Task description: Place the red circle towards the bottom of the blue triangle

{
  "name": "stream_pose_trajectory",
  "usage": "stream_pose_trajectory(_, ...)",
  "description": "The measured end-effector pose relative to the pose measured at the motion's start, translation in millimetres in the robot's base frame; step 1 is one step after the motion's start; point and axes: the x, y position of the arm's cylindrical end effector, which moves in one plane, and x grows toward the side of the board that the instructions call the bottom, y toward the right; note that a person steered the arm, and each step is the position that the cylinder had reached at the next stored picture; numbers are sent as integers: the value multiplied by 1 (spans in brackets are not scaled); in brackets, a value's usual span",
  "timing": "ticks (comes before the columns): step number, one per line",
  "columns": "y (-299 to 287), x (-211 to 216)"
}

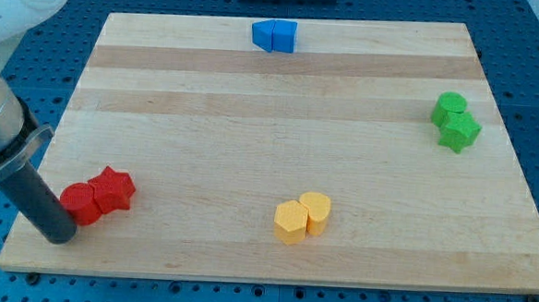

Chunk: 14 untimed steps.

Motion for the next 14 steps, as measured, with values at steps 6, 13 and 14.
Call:
stream_pose_trajectory(6,-10,-15)
stream_pose_trajectory(13,102,-104)
stream_pose_trajectory(14,93,-117)
